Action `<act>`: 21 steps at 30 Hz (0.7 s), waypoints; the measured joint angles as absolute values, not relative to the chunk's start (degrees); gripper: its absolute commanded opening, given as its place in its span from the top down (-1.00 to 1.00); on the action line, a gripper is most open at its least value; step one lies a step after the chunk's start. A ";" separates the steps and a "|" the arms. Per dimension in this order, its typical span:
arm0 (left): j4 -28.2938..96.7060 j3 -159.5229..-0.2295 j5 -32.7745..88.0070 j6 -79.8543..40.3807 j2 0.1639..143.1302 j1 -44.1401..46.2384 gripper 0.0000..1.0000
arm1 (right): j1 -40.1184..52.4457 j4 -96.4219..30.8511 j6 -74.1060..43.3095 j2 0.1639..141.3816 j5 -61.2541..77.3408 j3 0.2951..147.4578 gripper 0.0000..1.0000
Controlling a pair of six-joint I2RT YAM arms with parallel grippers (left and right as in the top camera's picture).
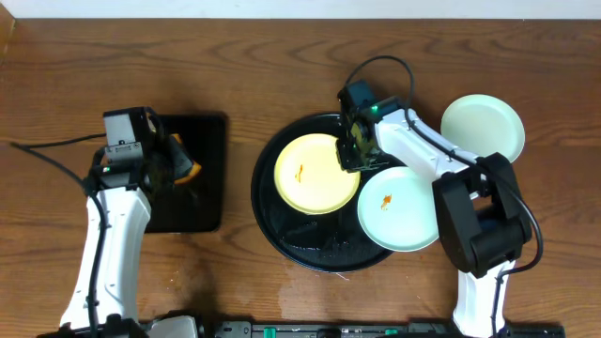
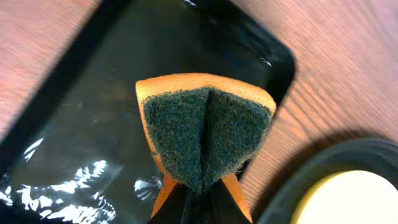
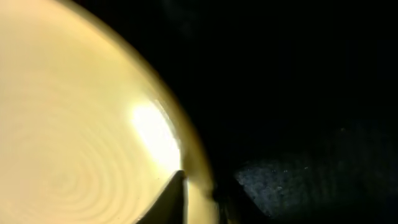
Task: Clean dirty plates on tray and stack at the side
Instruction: 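Scrub the yellow plate with the sponge while right gripper holds rim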
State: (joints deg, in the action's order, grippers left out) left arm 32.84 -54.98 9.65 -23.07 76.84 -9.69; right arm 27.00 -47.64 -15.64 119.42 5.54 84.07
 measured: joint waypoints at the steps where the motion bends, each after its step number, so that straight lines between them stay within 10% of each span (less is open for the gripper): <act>1: 32.23 -54.98 10.87 -22.83 76.60 -9.69 0.85 | 27.33 -47.55 -15.57 119.42 5.56 84.07 0.85; 21: 30.09 -55.16 27.79 -22.44 76.99 7.31 0.85 | 28.40 -46.11 -18.96 119.42 6.02 84.07 0.98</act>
State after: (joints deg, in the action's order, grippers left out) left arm 30.09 -55.16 27.79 -22.44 76.99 7.31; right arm 28.40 -46.11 -18.96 119.42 6.02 84.07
